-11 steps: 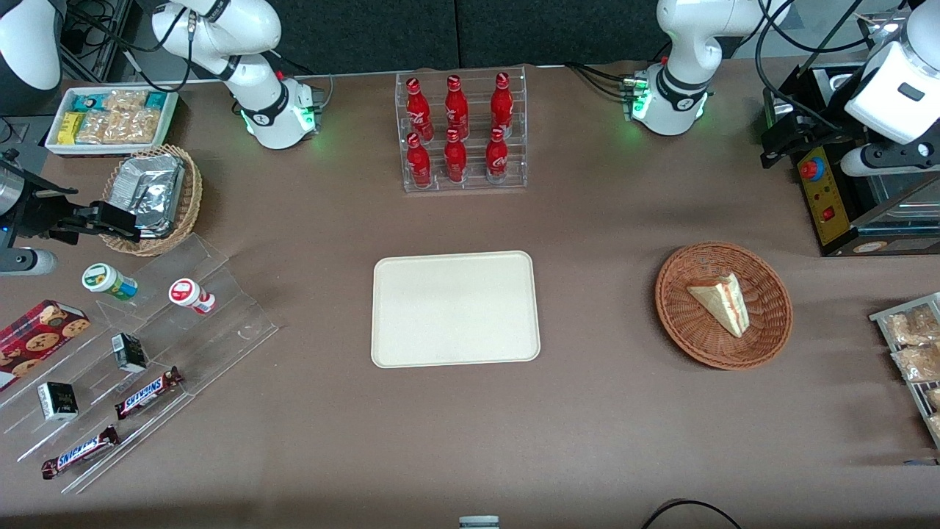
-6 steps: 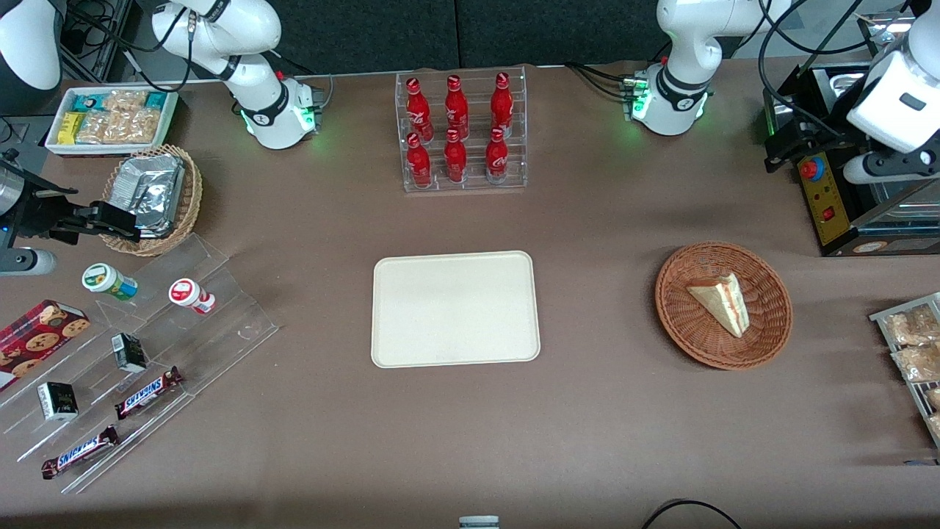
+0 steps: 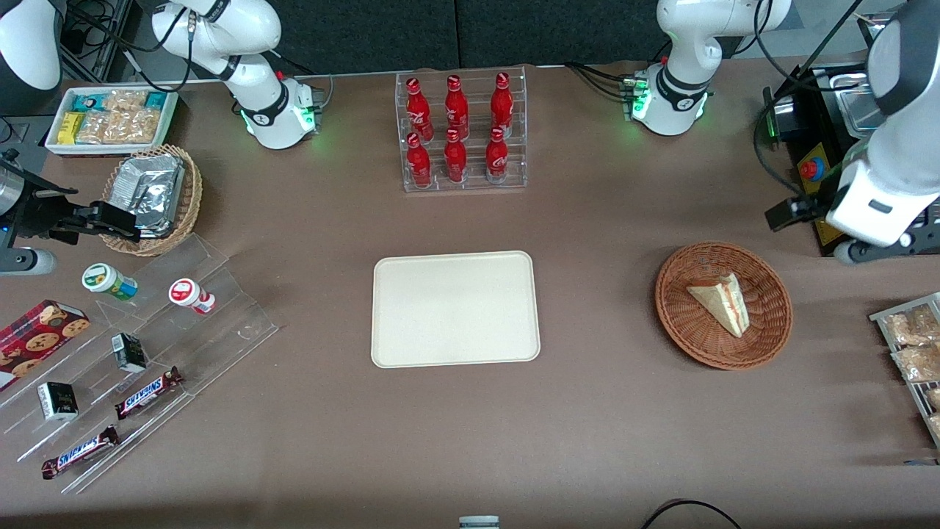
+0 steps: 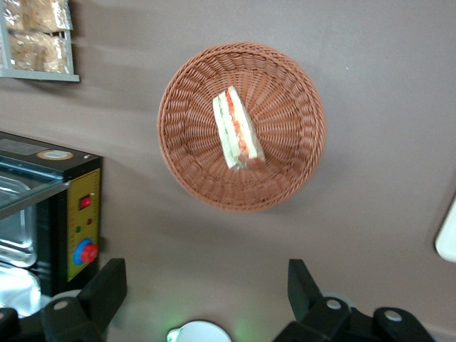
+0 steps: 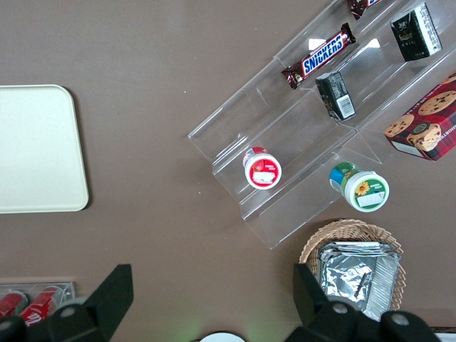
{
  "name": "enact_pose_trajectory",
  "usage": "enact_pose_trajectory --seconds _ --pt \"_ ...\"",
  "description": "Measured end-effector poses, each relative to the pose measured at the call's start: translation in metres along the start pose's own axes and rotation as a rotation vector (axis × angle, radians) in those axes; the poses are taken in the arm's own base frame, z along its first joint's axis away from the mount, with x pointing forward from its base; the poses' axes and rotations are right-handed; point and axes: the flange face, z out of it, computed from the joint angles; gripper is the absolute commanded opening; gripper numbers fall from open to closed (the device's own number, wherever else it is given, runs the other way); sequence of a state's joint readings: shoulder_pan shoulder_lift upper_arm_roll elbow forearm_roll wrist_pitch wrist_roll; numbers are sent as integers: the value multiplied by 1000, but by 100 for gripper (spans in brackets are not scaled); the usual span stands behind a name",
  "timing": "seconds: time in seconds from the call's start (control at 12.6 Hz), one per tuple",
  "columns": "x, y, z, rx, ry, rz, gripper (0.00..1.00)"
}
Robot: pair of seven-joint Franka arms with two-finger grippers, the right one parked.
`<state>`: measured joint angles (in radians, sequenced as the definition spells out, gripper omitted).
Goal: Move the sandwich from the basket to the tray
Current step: 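Move the left gripper over the wrapped sandwich in the wicker basket, then lower the left gripper and close it on the wrapped sandwich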
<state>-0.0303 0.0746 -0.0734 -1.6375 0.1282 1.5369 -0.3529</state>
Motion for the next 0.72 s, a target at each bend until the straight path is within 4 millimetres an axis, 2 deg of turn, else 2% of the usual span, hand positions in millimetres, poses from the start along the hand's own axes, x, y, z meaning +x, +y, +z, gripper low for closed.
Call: enact_pose_trajectory --seconds 0.24,0.48,0.56,0.72 --pt "10 20 72 -42 29 -162 100" --pt "9 27 122 -73 54 -331 100" --pt "9 24 139 -87 66 -389 100" --pt "11 6 175 -116 85 -494 100"
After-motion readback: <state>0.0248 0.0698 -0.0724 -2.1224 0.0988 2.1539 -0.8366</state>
